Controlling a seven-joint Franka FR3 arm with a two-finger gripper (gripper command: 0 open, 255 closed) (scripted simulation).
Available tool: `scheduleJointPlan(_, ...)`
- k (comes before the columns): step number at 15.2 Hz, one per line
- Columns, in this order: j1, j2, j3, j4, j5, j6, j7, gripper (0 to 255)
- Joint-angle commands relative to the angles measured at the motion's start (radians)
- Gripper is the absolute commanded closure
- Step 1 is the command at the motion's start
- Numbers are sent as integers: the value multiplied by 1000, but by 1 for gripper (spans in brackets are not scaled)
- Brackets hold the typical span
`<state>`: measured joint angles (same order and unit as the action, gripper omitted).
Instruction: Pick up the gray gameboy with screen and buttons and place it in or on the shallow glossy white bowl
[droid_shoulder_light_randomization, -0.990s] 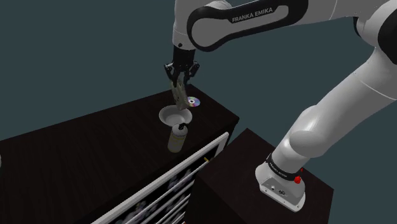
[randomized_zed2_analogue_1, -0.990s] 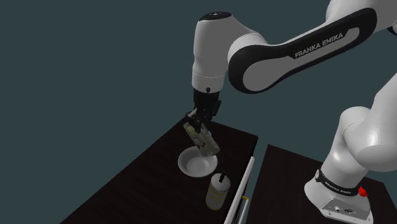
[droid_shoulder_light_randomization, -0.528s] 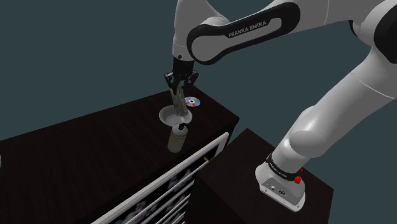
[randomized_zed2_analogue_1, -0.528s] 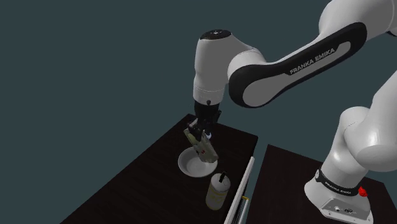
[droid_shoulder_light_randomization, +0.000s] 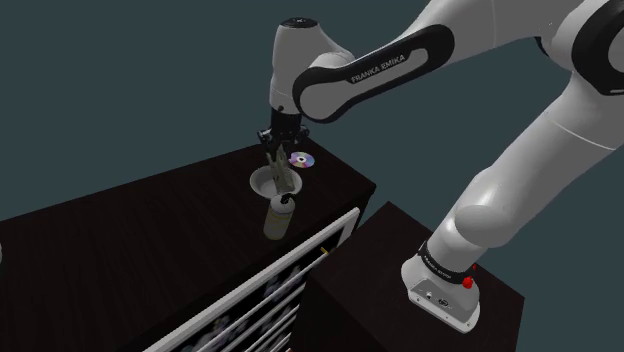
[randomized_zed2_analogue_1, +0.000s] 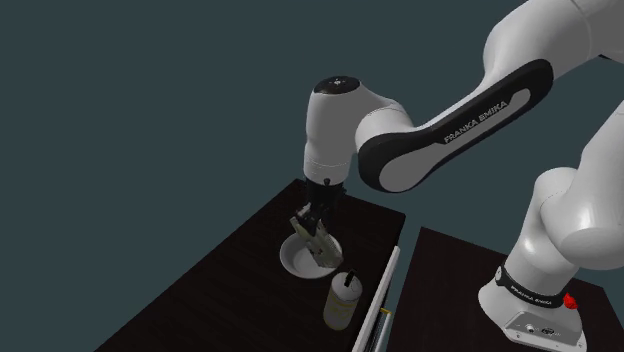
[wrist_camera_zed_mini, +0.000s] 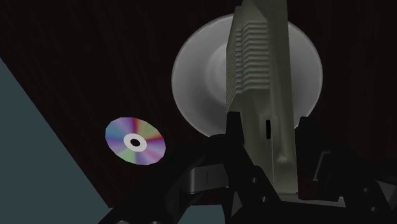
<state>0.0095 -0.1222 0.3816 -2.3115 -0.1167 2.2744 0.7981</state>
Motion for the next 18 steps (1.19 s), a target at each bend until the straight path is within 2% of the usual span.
scheduleJointPlan(1, -2, 15, 2, -11, -10, 25, 9, 255)
scheduleJointPlan(2, -3, 28, 3, -21, -19, 47, 17, 255)
scheduleJointPlan(10, -3, 28, 3, -21, -19, 47, 17, 255)
scheduleJointPlan(11, -3, 28, 3, -21, -19, 47, 17, 0)
scheduleJointPlan(16, -3, 28, 3, -21, -19, 47, 17, 0)
scheduleJointPlan(18, 4, -16, 2, 6, 9, -19, -2, 0)
